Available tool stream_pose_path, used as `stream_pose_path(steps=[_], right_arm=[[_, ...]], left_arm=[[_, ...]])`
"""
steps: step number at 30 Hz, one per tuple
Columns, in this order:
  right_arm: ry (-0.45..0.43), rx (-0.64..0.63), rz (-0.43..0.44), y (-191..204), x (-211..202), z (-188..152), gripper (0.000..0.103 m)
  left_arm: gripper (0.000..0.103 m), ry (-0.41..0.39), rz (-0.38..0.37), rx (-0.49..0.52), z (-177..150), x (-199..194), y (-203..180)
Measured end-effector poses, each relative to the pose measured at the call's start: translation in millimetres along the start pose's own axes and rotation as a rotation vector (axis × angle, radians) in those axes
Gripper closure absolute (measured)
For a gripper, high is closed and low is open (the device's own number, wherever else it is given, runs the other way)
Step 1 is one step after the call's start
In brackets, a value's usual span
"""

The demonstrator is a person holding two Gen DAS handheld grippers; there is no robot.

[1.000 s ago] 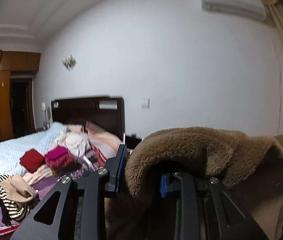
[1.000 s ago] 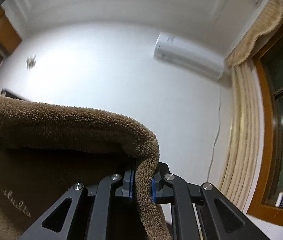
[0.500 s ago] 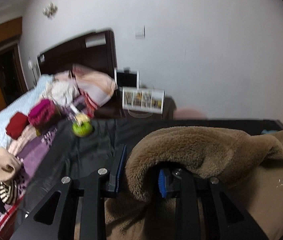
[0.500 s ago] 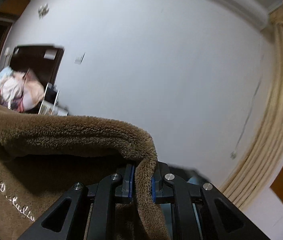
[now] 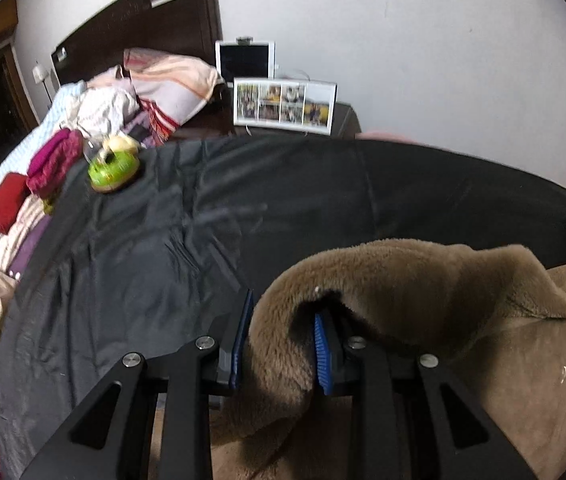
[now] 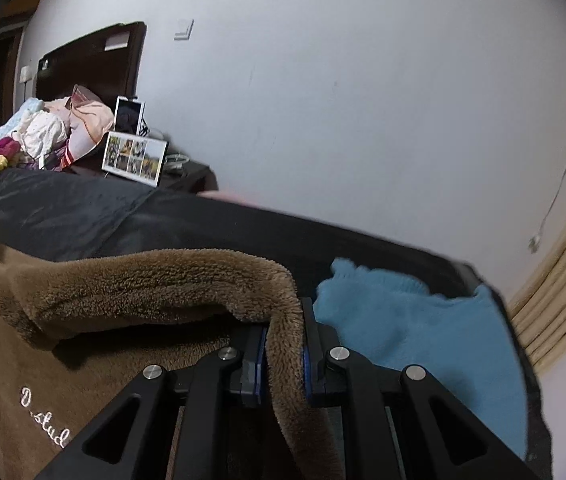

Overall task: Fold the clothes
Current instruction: 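Lay the brown sweatshirt flat on the black sheet and open both grippers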

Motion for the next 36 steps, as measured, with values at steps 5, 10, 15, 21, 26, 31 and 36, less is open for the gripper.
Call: stream_pose_path(steps=[5,10,15,21,26,31,36], right_arm=[[0.104,-0.008,0.031,1.2,18.6,-1.8,0.085],[0.146,0.003,0.054,-6.2,18.7,-2.5,0.049],[0.074,-0.027,0.04,-7.4,-14.5,3.6,0.032],[0.017,-0.169,0.086,22.1,-61.1,4.4,0.032],[0.119,-0.348,0.252,79.3,-56.0,-10.2,0.032],[0.234,-0.317,0.291,107.1,-7.7,-5.0,0.032],[0.3,-0.173,0.311,103.0,37.3,20.8,0.032]], left_arm=[[0.063,0.053,0.002,-0.001,-5.0,24.4,-2.2],[0.045,0.069,0.016,-0.012,-3.8,27.9,2.9],[0.039,0.094,-0.037,-0.085,-3.3,19.7,18.9],[0.034,0.045,-0.038,0.002,-7.4,-15.0,11.9],[0.028,0.059,-0.04,0.159,-17.9,-18.6,-12.9],[0.028,0.099,-0.024,0.215,-16.2,5.4,-30.5],[0.028,0.131,-0.021,0.161,2.5,28.3,-26.7]])
Point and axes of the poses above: each gripper's, at about its wrist camera, not at the fingertips, and x roughly the way its jaws point, y to its left, z to its top, the point moved 1 cm from there along x, roughly the way its jaws point, and after that the axes turned 2 degrees about y, right-handed, at the moved point
